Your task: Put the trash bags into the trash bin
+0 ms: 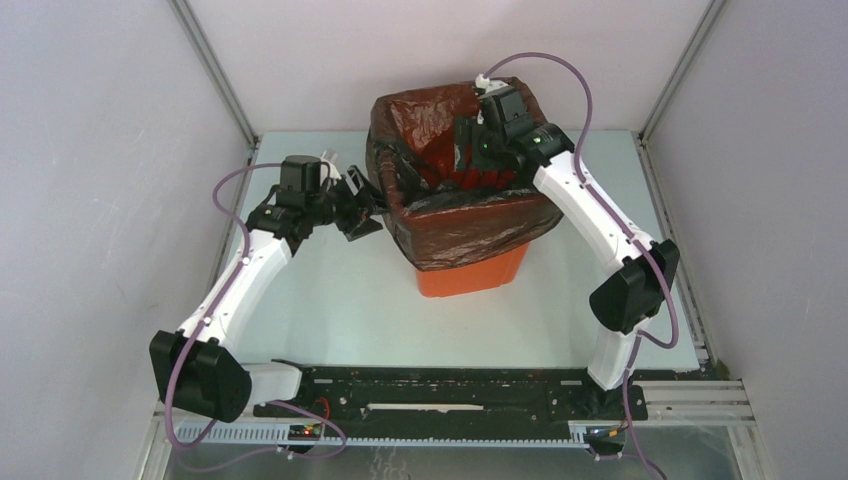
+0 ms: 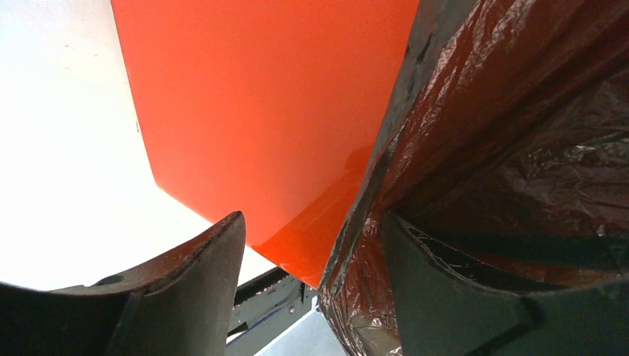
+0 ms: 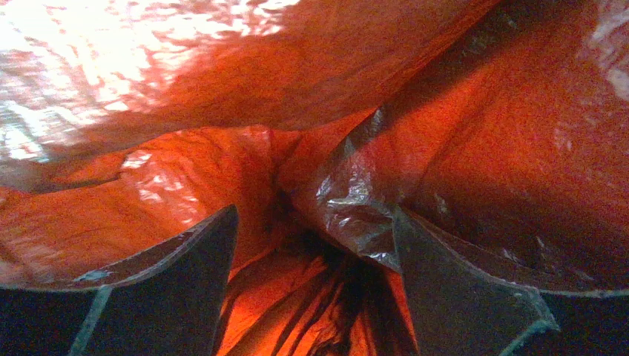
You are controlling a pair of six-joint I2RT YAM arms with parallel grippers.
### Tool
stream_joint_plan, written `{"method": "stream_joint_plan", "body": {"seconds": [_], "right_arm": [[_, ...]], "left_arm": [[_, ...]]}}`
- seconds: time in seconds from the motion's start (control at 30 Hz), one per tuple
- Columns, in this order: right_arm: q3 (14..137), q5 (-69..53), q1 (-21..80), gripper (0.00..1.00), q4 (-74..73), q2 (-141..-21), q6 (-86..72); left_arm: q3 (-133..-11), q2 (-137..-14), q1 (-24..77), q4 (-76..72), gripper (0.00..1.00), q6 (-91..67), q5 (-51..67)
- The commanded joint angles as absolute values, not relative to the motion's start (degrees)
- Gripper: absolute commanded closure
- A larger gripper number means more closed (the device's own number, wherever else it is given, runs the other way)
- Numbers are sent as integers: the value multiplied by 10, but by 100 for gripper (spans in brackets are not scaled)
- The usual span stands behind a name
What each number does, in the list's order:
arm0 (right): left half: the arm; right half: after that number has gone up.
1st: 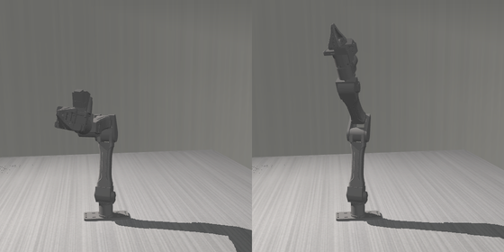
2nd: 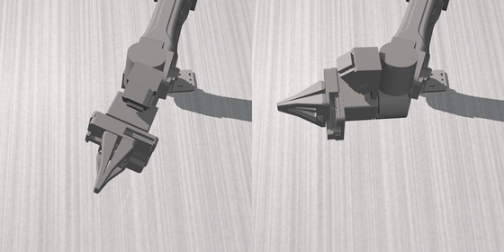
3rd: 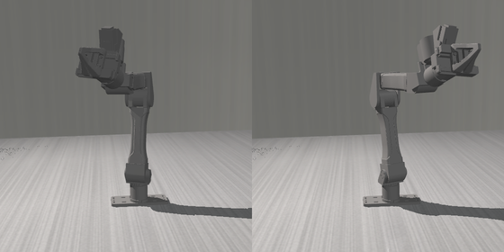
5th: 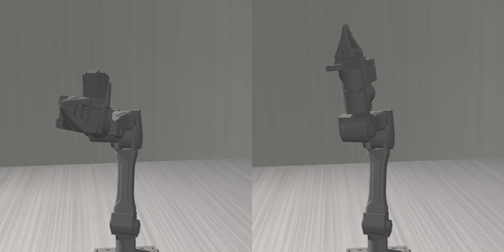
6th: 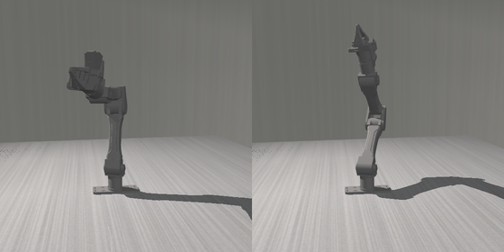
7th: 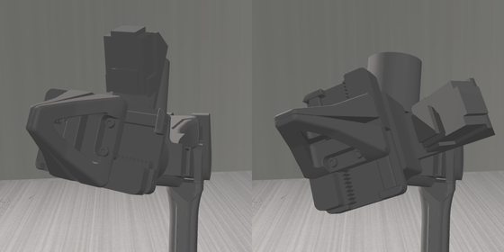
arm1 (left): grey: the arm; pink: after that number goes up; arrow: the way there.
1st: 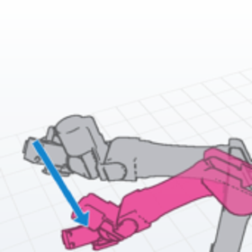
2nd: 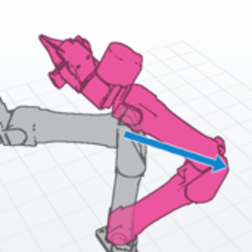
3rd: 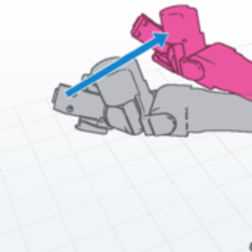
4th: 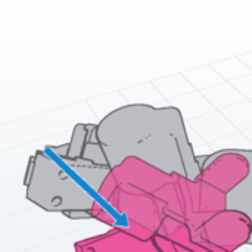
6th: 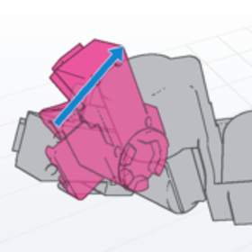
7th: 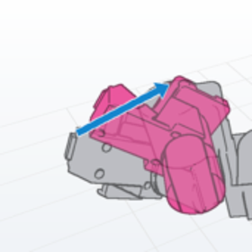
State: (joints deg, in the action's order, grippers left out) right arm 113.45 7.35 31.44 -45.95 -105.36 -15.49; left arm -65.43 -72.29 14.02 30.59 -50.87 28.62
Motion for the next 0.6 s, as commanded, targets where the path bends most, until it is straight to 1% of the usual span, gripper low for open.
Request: {"method": "stream_joint_plan", "body": {"seconds": [0.0,0.23,0.43,0.57], "right_arm": [[1119,110,309,15,-408,-1048,-103],[1197,159,295,17,-434,-1118,-57],[1222,123,311,14,-441,-1121,-82],[1320,114,336,12,-514,-1135,-95]], "left_arm": [[-686,-729,145,287,27,-497,297],[-686,-723,144,292,27,-496,294],[-688,-722,144,292,27,-498,294],[-690,-719,144,299,27,-493,293]]}}
